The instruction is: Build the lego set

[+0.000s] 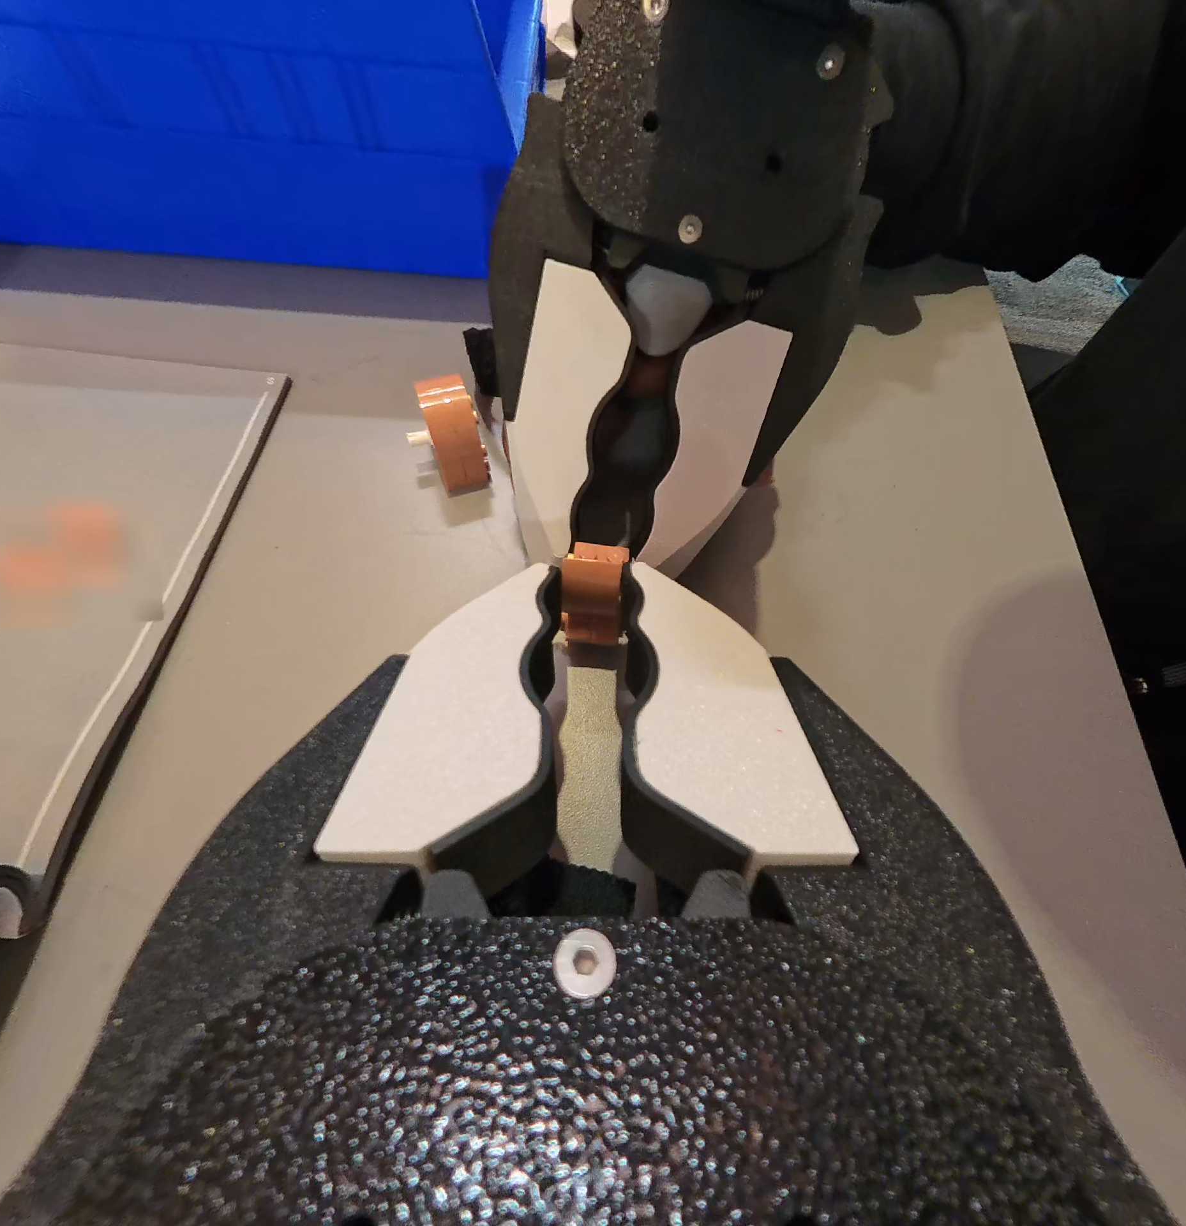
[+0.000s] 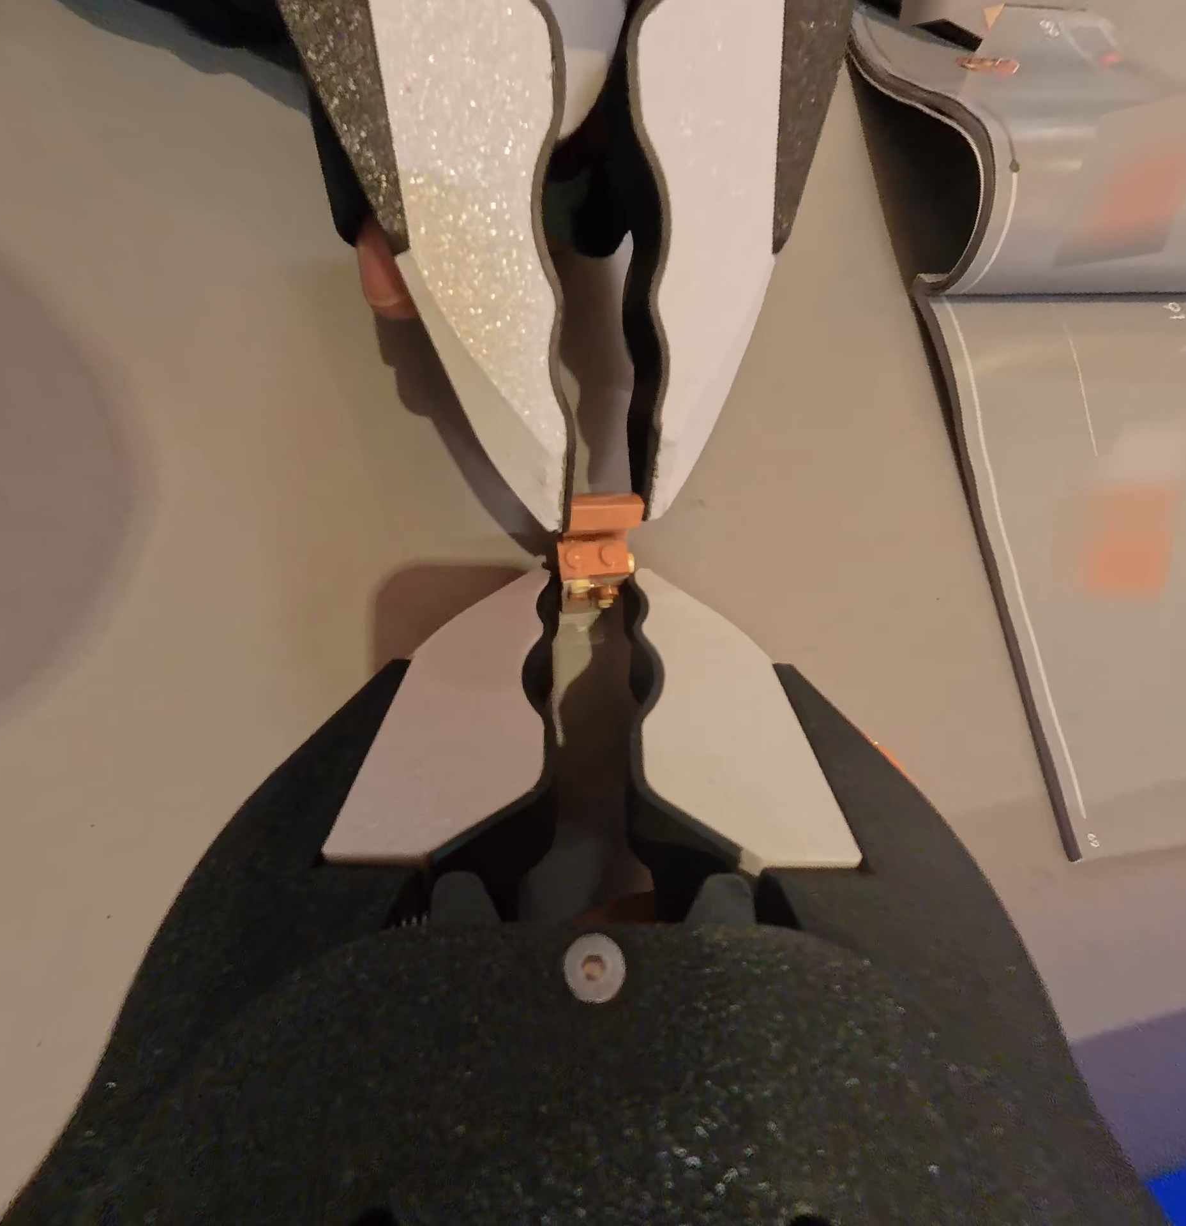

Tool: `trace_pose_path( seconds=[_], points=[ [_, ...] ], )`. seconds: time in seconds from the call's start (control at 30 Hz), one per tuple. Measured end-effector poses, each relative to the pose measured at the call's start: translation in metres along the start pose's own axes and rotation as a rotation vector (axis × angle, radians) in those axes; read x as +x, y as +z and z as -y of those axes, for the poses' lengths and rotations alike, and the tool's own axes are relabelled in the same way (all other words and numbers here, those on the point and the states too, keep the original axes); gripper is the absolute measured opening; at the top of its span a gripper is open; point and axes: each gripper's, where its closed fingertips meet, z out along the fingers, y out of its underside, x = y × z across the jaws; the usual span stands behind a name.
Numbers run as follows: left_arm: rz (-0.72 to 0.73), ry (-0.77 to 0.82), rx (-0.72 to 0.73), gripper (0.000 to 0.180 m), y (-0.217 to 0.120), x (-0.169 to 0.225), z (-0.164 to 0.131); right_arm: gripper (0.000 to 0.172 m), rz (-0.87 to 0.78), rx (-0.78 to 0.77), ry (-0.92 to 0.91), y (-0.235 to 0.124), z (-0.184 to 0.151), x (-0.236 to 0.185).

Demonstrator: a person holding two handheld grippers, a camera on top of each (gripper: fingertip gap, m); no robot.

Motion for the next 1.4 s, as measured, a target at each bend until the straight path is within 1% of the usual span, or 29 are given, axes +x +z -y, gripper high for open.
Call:
trace_pose_path(
  seconds=[0.27,0.77,1.0,1.2,1.4],
  points=[
    [-0.018,-0.015,0.021,0.017,-0.001,0.001,0.003,0.017,0.011,0.024,0.002,-0.002,0.003,-0.001],
    [-0.135,-0.157,0.199,0.016,-0.016,0.004,0.024,0.018,0.038,0.180,0.049,-0.012,0.023,-0.003],
    [-0.125,-0.137,0.168,0.016,-0.015,0.005,0.021,0.018,0.031,0.158,0.042,-0.011,0.020,-0.004],
    [-0.084,-0.062,0.117,0.016,-0.013,0.006,0.017,0.018,0.022,0.132,0.034,-0.008,0.018,-0.004],
    [-0.041,0.043,0.038,0.016,-0.009,0.007,0.008,0.018,0.002,0.066,0.017,-0.002,0.012,-0.006]
  ],
)
